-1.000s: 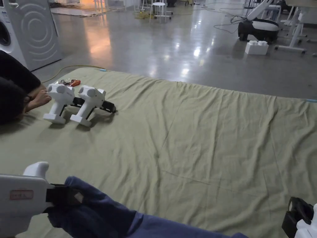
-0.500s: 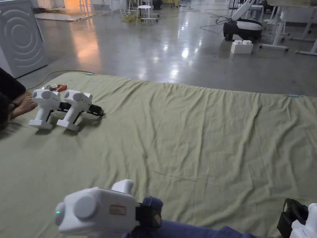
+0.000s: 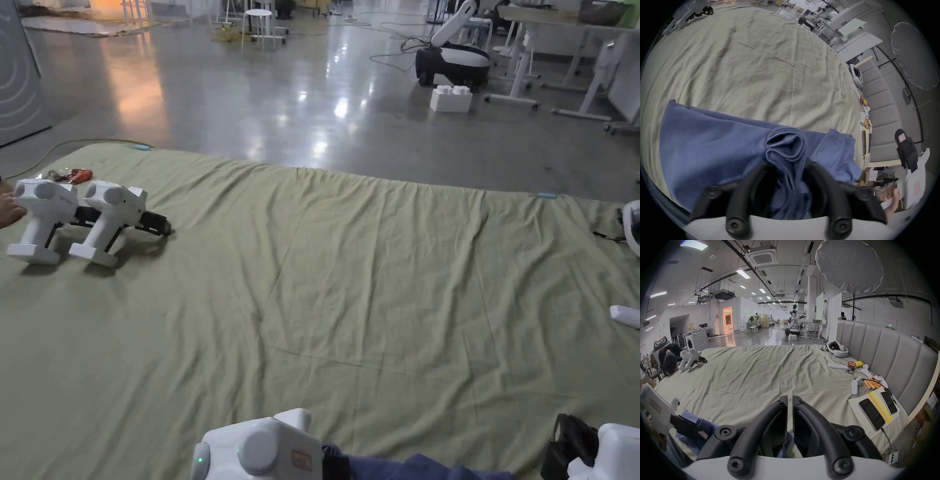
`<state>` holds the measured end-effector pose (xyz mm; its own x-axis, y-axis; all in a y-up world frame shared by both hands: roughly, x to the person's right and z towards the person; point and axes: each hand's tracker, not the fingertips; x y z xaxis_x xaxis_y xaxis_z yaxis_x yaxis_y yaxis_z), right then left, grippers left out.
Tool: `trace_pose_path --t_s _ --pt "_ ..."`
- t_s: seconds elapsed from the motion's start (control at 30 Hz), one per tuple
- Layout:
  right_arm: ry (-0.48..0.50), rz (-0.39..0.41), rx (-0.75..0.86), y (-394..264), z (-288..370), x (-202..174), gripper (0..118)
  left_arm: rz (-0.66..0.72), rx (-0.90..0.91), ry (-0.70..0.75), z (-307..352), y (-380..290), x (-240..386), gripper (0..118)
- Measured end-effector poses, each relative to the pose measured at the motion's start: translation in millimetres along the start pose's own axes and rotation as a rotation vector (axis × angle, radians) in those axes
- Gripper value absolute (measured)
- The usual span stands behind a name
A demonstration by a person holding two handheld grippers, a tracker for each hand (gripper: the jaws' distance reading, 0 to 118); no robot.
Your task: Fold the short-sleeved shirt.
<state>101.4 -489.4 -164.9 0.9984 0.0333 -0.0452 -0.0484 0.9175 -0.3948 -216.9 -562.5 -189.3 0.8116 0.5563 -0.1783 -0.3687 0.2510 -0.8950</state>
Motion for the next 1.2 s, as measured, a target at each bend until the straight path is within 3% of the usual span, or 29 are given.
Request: trace_pose_path --t_s 0.03,0.07,0.3,0.43,0.47,0.5,0.53,0.57,0.8,0.87,1.2 --pt "-0.001 0.001 -0.002 0 0 0 8 0.010 -0.004 -0.021 6 0 -2 56" --pt "-0.001 0.003 -0.004 0 0 1 8 0.011 -0.004 -0.026 11 1 -2 66" --pt "0.005 0.010 -0.016 -2 0 -1 8 -0.023 0.105 -0.048 70 12 -14 66" --pt "0.012 0.008 -0.023 -4 0 -3 8 -0.041 0.162 0.068 78 12 -25 64" --pt "0.014 0.008 -0.026 -4 0 -4 8 -0.038 0.145 0.076 75 11 -28 60" --pt "0.015 0.009 -0.028 -5 -1 -5 8 -0.040 0.119 0.079 70 8 -30 48" --pt "0.017 0.009 -0.030 -6 -1 -5 8 -0.049 0.087 0.082 65 5 -32 28" --pt "0.020 0.009 -0.032 -7 -1 -6 8 -0.063 0.057 0.075 58 2 -32 22" --pt "0.023 0.010 -0.050 -12 -1 -6 8 -0.166 -0.105 -0.056 30 -36 -18 22" --pt "0.023 0.009 -0.054 -13 -1 -5 8 -0.229 -0.123 -0.043 23 -44 -10 22" --pt "0.017 0.002 -0.063 -17 2 -1 8 -0.270 -0.111 0.034 -14 -46 15 22"
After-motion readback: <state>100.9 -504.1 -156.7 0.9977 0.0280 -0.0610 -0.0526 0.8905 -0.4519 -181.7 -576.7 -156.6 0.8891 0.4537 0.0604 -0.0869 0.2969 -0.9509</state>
